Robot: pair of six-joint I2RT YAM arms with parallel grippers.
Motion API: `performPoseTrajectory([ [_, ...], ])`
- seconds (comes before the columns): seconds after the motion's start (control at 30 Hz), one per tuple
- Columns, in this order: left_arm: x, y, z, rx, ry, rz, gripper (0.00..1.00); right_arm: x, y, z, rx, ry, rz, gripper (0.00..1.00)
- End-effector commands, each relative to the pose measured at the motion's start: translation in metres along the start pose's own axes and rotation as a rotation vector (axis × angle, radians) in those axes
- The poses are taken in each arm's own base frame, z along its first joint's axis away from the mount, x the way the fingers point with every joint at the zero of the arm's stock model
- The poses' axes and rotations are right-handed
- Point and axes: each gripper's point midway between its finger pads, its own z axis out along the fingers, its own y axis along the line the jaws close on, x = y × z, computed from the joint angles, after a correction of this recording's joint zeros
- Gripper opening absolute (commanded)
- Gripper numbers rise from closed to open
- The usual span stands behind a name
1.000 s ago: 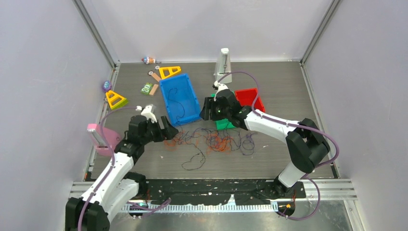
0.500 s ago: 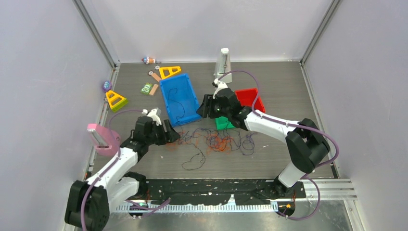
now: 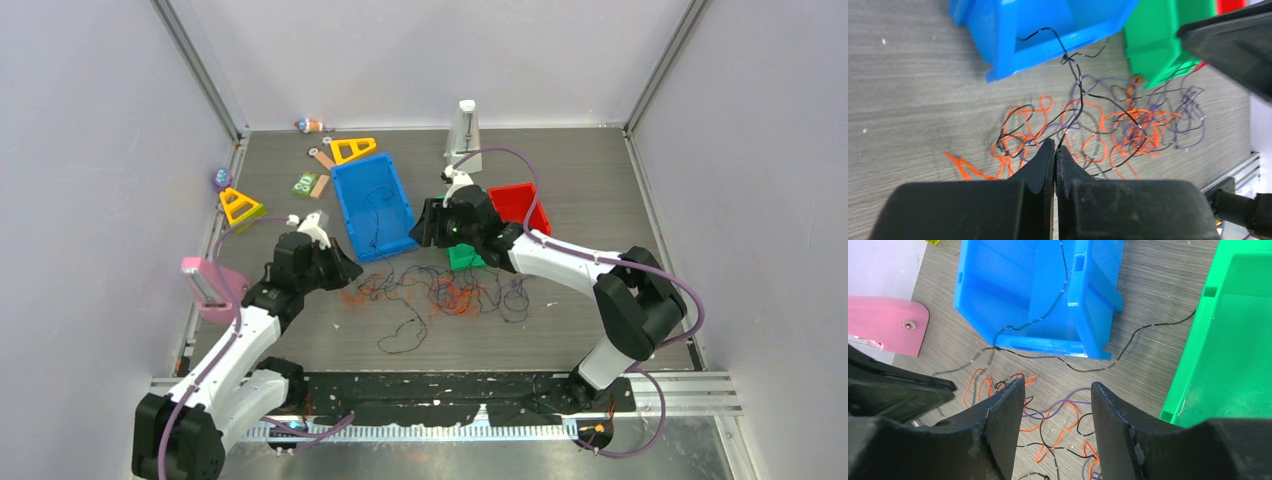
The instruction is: Untangle the cables
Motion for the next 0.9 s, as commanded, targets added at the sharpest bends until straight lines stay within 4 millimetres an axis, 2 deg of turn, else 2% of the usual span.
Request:
performPoseTrajectory([
  [0.0,-0.042,-0.037,-0.02,0.078,-0.073,0.035,0.0,-0.016,0.015,-0.007,-0.047,-0.039,-0.073,0.59],
  [0.17,-0.084,-0.062,-0.039,0.086,-0.099,0.094,0.0,-0.019,0.002,-0.005,0.024,-0.023,-0.148,0.75],
  [0.27,-0.105,-0.071,-0.04,0.105,-0.109,0.098,0.0,-0.021,-0.008,-0.006,0.083,-0.033,-0.141,0.77],
  [0.33,-0.118,-0.075,-0.038,0.111,-0.118,0.095,0.0,-0.022,-0.009,-0.006,0.09,-0.044,-0.123,0.74],
  [0.47,-0.144,-0.077,-0.033,0.112,-0.151,0.079,0.0,-0.028,0.002,-0.004,0.052,-0.069,-0.132,0.72],
  [0.6,-0.165,-0.074,-0.027,0.11,-0.176,0.054,0.0,-0.034,0.025,0.001,-0.045,-0.077,-0.254,0.71],
  [0.87,-0.181,-0.069,-0.021,0.117,-0.201,0.018,0.0,-0.032,0.055,0.021,-0.099,-0.08,-0.537,0.69],
])
